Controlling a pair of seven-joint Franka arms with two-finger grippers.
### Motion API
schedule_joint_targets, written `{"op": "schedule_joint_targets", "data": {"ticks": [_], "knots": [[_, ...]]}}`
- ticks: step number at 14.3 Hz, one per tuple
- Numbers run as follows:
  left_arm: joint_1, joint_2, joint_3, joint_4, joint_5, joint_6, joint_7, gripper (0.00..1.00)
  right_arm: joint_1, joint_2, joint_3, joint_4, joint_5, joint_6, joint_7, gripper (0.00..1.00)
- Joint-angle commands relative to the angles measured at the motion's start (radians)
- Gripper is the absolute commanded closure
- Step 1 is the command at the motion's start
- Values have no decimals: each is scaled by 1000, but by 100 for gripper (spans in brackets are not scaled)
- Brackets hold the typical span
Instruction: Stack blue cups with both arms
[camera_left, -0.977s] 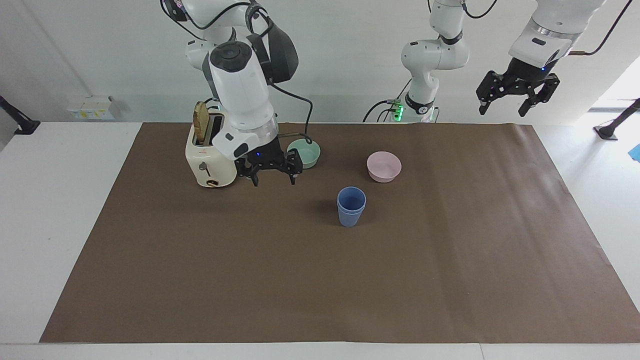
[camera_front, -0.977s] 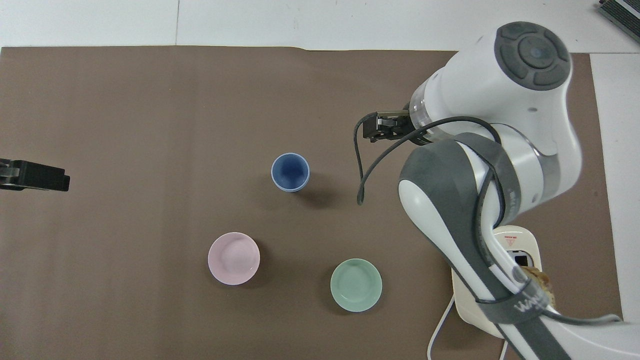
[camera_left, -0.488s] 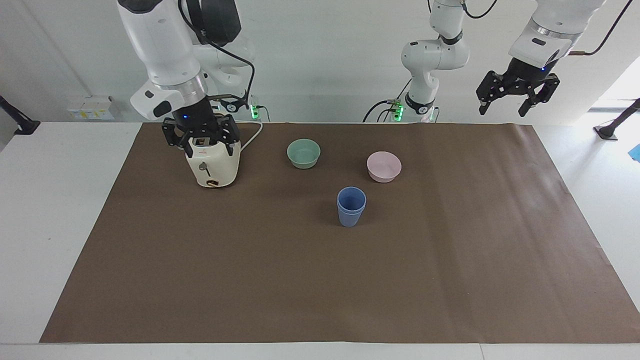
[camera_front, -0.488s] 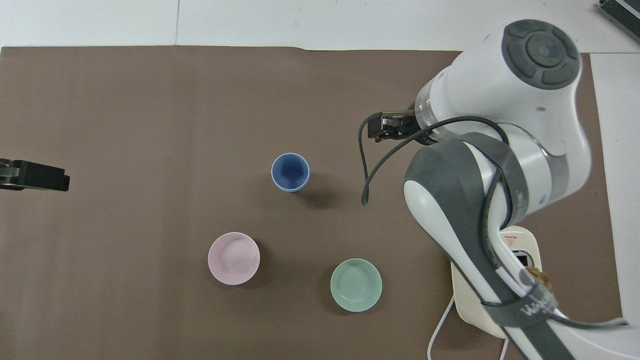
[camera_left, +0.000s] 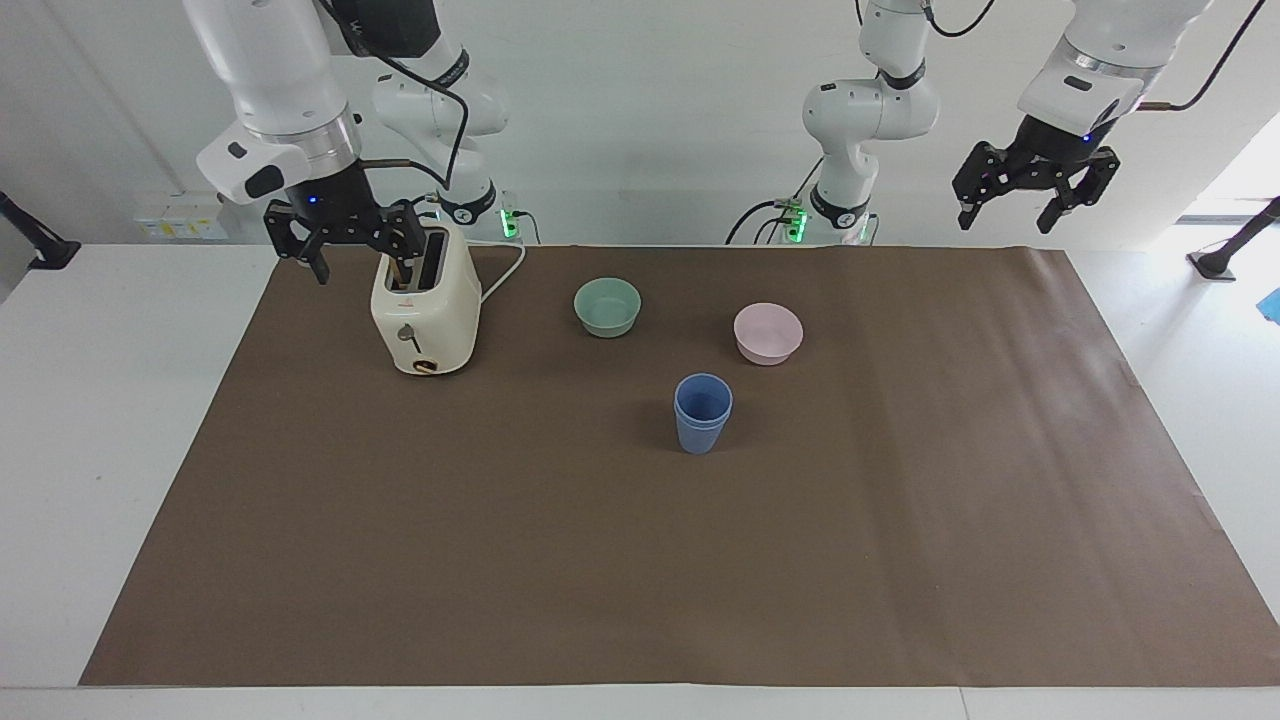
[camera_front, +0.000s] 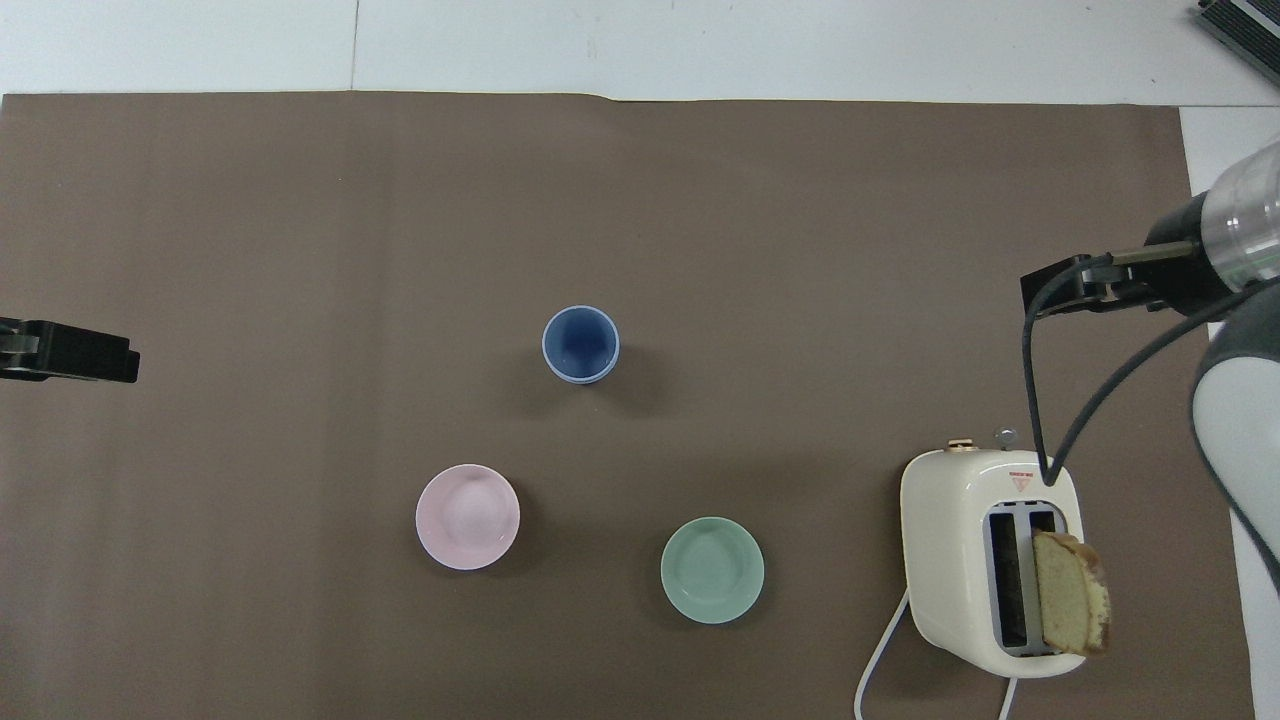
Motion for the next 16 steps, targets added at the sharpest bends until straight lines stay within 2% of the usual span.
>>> {"op": "schedule_joint_targets", "data": {"ticks": [1, 16], "knots": [[13, -9, -3, 6, -16, -18, 10, 0, -58, -16, 9, -31, 4, 19, -34, 0], [13, -9, -3, 4, -16, -18, 10, 0, -60, -27, 11, -48, 15, 13, -56, 0]]}}
